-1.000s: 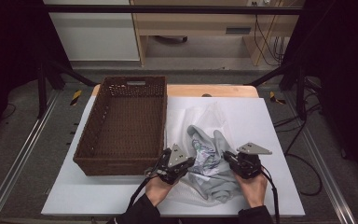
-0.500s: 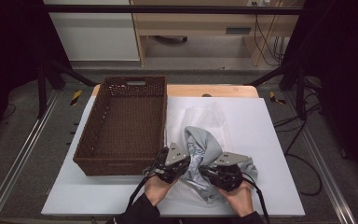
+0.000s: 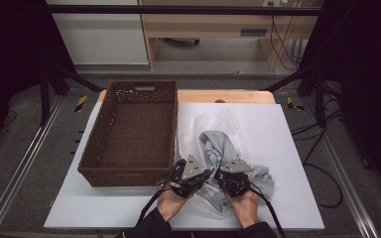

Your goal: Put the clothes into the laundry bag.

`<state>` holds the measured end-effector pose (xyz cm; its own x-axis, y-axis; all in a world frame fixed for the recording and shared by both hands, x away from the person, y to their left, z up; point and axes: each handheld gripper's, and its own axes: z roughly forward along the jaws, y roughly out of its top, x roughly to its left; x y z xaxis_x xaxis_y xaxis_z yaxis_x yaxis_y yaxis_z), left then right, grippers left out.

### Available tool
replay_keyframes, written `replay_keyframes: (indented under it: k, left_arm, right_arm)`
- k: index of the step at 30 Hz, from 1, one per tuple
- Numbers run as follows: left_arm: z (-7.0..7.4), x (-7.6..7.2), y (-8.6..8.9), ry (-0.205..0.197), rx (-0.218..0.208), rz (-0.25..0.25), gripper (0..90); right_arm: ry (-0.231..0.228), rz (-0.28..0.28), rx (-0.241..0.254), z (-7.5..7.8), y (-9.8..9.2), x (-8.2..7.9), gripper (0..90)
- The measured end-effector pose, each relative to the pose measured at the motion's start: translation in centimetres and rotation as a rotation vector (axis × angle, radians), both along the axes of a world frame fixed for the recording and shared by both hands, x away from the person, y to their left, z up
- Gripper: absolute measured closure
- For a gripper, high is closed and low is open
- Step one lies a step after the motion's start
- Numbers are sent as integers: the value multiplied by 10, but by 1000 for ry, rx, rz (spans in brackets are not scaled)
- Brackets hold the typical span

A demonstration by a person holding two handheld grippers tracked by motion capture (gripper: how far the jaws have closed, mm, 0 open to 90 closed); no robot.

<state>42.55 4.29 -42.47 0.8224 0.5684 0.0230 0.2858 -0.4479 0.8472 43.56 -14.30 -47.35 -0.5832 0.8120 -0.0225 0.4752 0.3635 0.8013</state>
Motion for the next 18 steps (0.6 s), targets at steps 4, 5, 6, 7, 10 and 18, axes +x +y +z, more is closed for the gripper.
replay_keyframes:
  k: [4,5,6,7,10,18]
  left_arm:
    - [-3,-1,1,-12,31,10,882]
    - [-3,-1,1,-16,36,11,881]
    - [-3,-1,1,-21,41,13,881]
    - [-3,0,1,-19,39,13,881]
    - [-3,2,4,-10,36,22,881]
    - [-4,3,4,-10,44,28,880]
  right_arm:
    - [13,28,14,2,-1,-2,735]
    - [16,40,23,5,-3,-3,696]
    - [19,45,29,7,-4,-5,664]
    - [24,47,31,11,-6,-7,639]
    - [15,35,71,27,-17,-13,536]
    - [-84,-107,127,59,-50,-8,297]
